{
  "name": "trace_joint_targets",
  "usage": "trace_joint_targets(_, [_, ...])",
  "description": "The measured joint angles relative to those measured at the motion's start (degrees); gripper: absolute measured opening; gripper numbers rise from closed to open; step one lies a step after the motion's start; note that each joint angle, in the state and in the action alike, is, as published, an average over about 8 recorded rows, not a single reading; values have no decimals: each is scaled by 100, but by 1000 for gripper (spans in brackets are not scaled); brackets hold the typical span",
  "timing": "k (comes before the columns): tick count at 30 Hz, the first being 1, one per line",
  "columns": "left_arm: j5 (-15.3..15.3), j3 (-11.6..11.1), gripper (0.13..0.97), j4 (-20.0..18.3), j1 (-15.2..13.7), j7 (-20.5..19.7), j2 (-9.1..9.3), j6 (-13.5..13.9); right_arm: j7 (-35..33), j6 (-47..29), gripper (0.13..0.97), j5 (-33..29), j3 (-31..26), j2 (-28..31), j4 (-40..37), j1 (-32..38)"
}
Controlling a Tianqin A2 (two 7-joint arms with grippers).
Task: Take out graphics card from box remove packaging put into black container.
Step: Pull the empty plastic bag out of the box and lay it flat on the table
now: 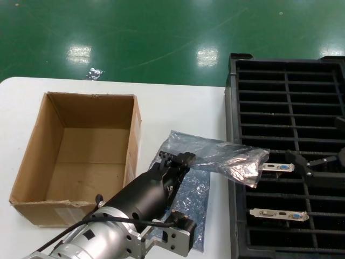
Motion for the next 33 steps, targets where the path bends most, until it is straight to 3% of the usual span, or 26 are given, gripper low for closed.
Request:
trace_joint_targets(15, [126,-43,138,89,-51,-6,47,39,0,0,966,0,0,0,0,0])
trace_joint_targets(23, [551,-218,138,660,-112,-80,287,-8,0,0,966,0,0,0,0,0])
trace_joint_targets(33, [579,-27,148,1314,-332,65,448,-419,0,0,966,0,0,0,0,0])
